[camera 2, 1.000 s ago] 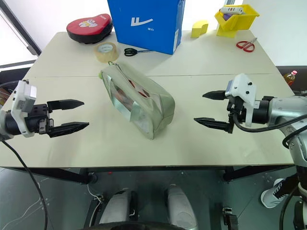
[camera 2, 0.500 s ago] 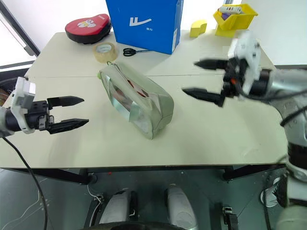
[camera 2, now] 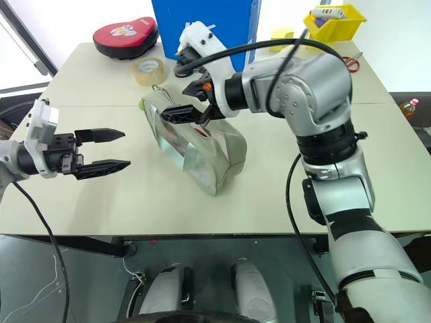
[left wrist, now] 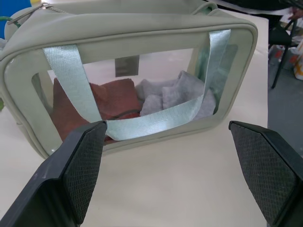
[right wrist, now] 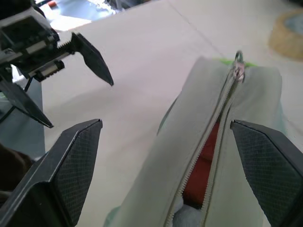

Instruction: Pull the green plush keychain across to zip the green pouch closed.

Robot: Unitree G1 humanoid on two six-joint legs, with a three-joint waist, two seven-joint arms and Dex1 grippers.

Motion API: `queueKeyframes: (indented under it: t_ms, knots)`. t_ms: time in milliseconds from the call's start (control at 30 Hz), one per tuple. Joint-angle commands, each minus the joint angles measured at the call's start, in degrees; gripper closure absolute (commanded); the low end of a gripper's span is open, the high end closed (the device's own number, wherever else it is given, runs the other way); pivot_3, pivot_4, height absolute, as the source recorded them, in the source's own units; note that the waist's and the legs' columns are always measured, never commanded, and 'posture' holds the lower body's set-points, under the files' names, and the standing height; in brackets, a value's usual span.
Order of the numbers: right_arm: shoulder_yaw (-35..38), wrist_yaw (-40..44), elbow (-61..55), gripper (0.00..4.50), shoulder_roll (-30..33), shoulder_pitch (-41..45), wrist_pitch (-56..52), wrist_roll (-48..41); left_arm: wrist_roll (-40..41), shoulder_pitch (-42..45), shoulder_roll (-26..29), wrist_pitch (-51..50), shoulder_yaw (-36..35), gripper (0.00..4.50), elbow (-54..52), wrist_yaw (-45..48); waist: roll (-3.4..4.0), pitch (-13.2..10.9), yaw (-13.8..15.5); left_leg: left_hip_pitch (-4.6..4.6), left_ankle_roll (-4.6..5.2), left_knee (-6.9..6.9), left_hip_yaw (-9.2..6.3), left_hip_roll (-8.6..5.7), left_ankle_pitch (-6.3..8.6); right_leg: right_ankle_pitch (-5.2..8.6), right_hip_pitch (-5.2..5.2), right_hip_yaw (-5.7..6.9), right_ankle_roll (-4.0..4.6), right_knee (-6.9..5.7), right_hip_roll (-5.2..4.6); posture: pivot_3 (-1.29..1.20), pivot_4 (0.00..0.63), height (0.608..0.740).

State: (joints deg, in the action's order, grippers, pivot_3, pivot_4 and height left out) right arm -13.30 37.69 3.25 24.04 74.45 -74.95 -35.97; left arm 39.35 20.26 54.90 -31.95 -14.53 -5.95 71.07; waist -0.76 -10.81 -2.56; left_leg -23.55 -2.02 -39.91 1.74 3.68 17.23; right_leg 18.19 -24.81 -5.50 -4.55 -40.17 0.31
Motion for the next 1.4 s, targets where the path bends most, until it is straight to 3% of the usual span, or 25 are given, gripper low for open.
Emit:
queueKeyframes:
  t_ms: [33, 333, 433, 667, 733, 900, 1100, 1400]
  knots:
    - [-0.86, 0.64, 1.22, 0.00, -1.20, 3.57, -3.49, 0.44, 0.23, -0.39, 0.59, 0.86, -1.87, 0.10, -1.14, 0.23, 0.00, 0.00, -0.08, 0.00, 0.00, 0.00, 0.00, 0.00, 0.00, 0.00, 0.00, 0.00, 0.00, 0.00, 0.00, 0.00, 0.150, 0.737]
    - [-6.04, 1.92, 2.69, 0.00, -3.74, 6.16, -8.81, 1.76, -0.06, -1.14, 0.30, 1.18, -1.78, 0.10, -1.57, -0.28, 0.00, 0.00, -0.91, 0.00, 0.00, 0.08, -0.05, 0.01, 0.00, 0.00, -0.06, 0.00, 0.00, 0.00, 0.03, 0.00, 0.150, 0.737]
    - [-7.15, 0.97, 3.98, 0.78, -4.28, 5.87, -7.74, 3.74, -0.15, -1.22, 0.12, 1.34, -1.58, 0.00, -1.67, -0.37, 0.00, 0.00, -1.39, 0.00, 0.00, 0.08, -0.07, 0.01, 0.00, 0.00, -0.05, 0.01, 0.00, 0.00, 0.02, 0.00, 0.150, 0.737]
    - [-8.29, 4.29, 1.21, 4.46, -2.50, 6.44, -3.67, 5.14, -0.22, -1.31, -0.07, 1.68, -1.32, 0.00, -1.61, -0.20, 0.00, 0.00, -1.58, 0.00, 0.00, 0.15, -0.09, 0.01, 0.00, 0.00, -0.08, 0.01, 0.00, 0.00, 0.02, 0.00, 0.150, 0.737]
    - [-8.82, 6.43, 0.23, 4.46, -1.02, 6.72, -1.69, 5.41, -0.29, -1.21, -0.14, 1.83, -1.18, 0.00, -1.51, -0.18, 0.00, 0.00, -1.57, 0.00, 0.00, 0.16, -0.09, 0.01, 0.00, 0.00, -0.08, 0.01, 0.00, 0.01, 0.02, 0.00, 0.150, 0.737]
    - [-11.06, 19.39, -5.36, 4.46, 8.23, 5.06, 15.87, 9.24, -0.46, -0.94, -0.26, 2.28, -0.92, 0.00, -1.23, 0.01, -0.01, -0.03, -1.46, -0.05, 0.01, 0.17, -0.10, 0.00, 0.00, 0.00, -0.11, 0.01, 0.00, 0.05, 0.02, 0.00, 0.150, 0.737]
    - [-10.34, 34.51, -11.43, 4.46, 16.45, -3.40, 36.97, 12.47, -0.54, -0.77, -0.18, 2.43, -1.05, 0.00, -1.09, 0.06, -0.02, -0.02, -1.46, -0.05, 0.01, 0.23, -0.11, 0.00, 0.01, 0.00, -0.10, 0.02, -0.01, 0.11, 0.02, 0.00, 0.150, 0.737]
    - [-11.40, 39.81, -8.12, 4.46, 18.25, -8.45, 53.25, 23.41, -0.26, -1.21, 0.58, 1.91, -1.85, 0.00, -1.57, 0.08, 0.00, -0.03, -1.47, -0.01, 0.01, 0.21, -0.11, 0.04, 0.01, 0.00, -0.11, 0.01, -0.01, 0.04, 0.04, 0.00, 0.150, 0.737]
